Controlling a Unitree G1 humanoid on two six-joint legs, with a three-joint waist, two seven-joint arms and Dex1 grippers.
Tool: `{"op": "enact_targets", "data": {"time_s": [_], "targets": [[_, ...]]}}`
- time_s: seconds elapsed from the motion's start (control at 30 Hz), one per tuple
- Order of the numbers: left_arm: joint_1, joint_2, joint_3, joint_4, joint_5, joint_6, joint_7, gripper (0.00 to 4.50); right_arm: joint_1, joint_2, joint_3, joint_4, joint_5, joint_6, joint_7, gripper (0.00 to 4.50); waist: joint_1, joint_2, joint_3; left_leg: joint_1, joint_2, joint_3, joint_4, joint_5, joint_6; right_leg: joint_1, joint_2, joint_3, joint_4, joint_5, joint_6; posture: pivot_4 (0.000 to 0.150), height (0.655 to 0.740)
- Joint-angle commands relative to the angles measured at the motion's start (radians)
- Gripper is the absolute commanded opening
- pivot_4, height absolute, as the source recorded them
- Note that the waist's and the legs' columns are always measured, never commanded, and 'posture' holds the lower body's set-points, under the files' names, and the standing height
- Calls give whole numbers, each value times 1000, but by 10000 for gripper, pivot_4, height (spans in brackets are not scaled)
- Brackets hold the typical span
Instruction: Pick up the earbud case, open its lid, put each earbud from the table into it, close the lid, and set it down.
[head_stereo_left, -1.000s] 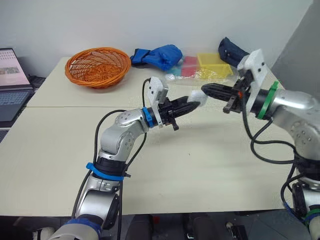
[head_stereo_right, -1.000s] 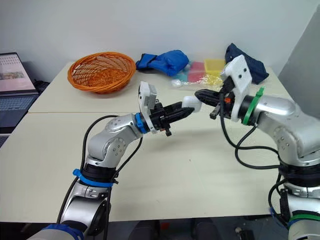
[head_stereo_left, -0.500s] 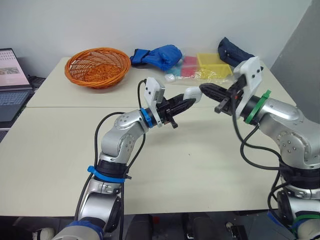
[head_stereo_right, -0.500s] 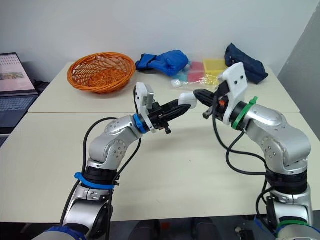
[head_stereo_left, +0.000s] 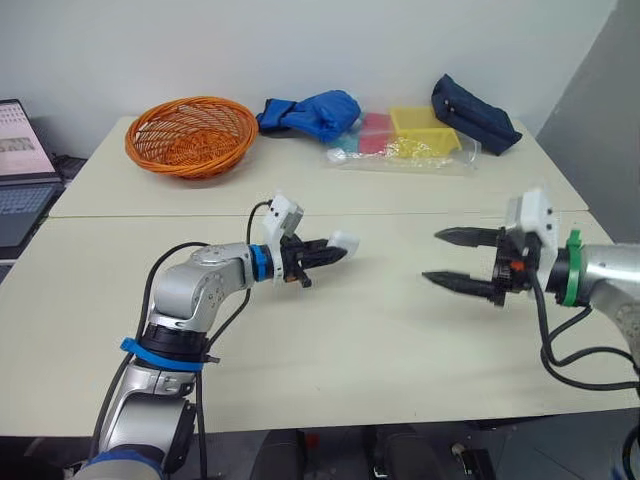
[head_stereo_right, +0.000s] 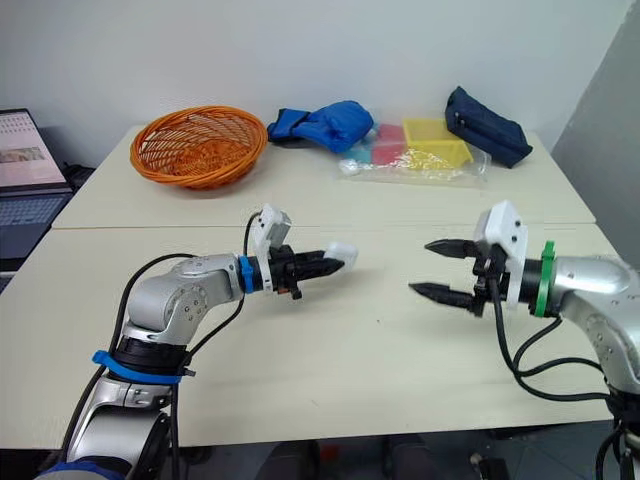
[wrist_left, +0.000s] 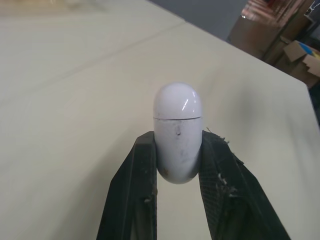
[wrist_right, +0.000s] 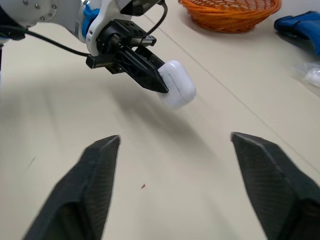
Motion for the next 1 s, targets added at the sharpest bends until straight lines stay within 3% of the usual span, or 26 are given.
{"op": "enact_targets", "data": {"time_s": [0.03,0.13,0.33,0.57,0.63,0.73,0.77,0.87,0.93,1.0], "targets": [[-11,-20,85,15,-103,219,63,7511,59,61,49,-31,-84,-116,-41,44797,1,0,0,0,0,0,0,0,0,0,0,0,1,0,0,1500,7400],[-13,-62,154,54,-135,331,149,7511,99,86,88,-28,-151,-178,-52,44797,3,0,0,0,0,-1,0,0,0,0,0,-1,1,0,0,1500,7400],[15,-140,268,172,-115,373,303,7511,123,111,93,-10,-188,-224,-68,44797,3,0,0,1,-1,0,1,0,0,1,-1,0,1,0,0,1500,7400],[29,-116,301,193,-120,403,322,29952,109,122,94,25,-198,-237,-66,45000,0,0,0,3,0,0,0,0,0,1,0,1,3,0,0,1500,7400],[30,-74,318,166,-130,407,309,35923,109,115,91,48,-204,-254,-51,45000,-1,0,-1,4,0,0,0,0,0,2,0,1,3,0,0,1500,7400],[91,73,266,66,-117,373,216,44831,119,91,75,91,-222,-296,-21,45000,-13,0,0,4,0,0,0,0,0,1,1,2,3,1,-1,1500,7400],[104,98,254,51,-117,363,199,44831,121,88,72,99,-223,-304,-16,45000,-15,0,0,5,1,0,-1,0,0,1,1,3,3,1,-2,1500,7400],[189,269,148,-1,3,150,76,44831,131,77,57,154,-231,-338,8,45000,-12,0,0,6,1,0,-3,0,0,1,1,2,3,0,-3,1500,7400],[243,382,118,-5,153,-229,-38,44831,123,73,32,199,-215,-334,15,45000,-11,0,0,6,1,1,-3,0,0,1,0,2,3,-1,-5,1500,7400],[265,416,141,21,205,-441,-84,44831,111,72,7,222,-196,-320,19,45000,0,0,0,5,1,2,-3,0,0,0,-2,2,2,-4,-10,1500,7400]]}}
